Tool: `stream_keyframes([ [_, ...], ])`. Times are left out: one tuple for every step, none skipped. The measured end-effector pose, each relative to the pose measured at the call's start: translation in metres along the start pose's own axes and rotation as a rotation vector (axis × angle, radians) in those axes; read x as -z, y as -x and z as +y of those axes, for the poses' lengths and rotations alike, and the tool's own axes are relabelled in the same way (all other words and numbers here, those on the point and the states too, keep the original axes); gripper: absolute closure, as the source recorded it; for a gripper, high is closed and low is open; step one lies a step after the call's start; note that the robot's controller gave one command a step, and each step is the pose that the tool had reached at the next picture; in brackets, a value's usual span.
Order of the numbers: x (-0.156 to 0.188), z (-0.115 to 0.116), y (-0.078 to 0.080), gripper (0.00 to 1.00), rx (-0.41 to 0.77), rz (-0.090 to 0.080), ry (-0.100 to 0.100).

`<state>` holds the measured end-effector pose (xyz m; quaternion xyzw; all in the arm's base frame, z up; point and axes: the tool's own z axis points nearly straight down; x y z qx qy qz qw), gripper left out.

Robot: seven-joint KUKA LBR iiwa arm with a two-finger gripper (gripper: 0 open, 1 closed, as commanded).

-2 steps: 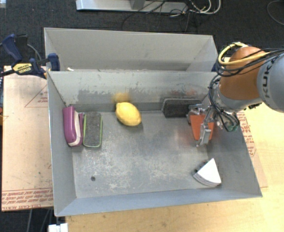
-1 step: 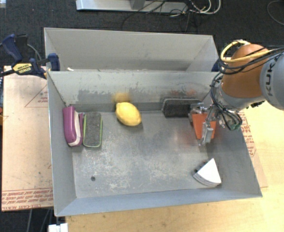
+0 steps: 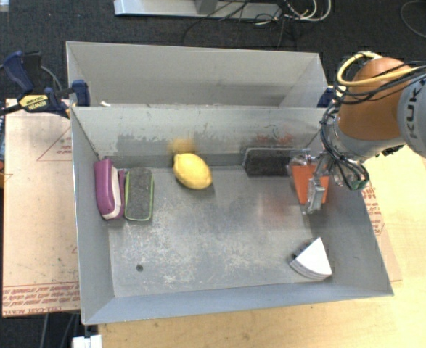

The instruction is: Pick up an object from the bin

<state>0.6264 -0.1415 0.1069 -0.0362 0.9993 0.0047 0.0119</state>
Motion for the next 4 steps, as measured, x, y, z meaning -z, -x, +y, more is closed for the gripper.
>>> stream_keyframes([
  [0.025,0.0,0.001,1.0,0.0,-0.001,0.0],
  [0.044,0.0,0.002,1.0,0.0,-0.004,-0.001],
  [0.058,0.001,0.003,1.0,0.0,-0.006,-0.001],
  [0.072,0.001,0.004,1.0,0.0,-0.009,-0.002],
])
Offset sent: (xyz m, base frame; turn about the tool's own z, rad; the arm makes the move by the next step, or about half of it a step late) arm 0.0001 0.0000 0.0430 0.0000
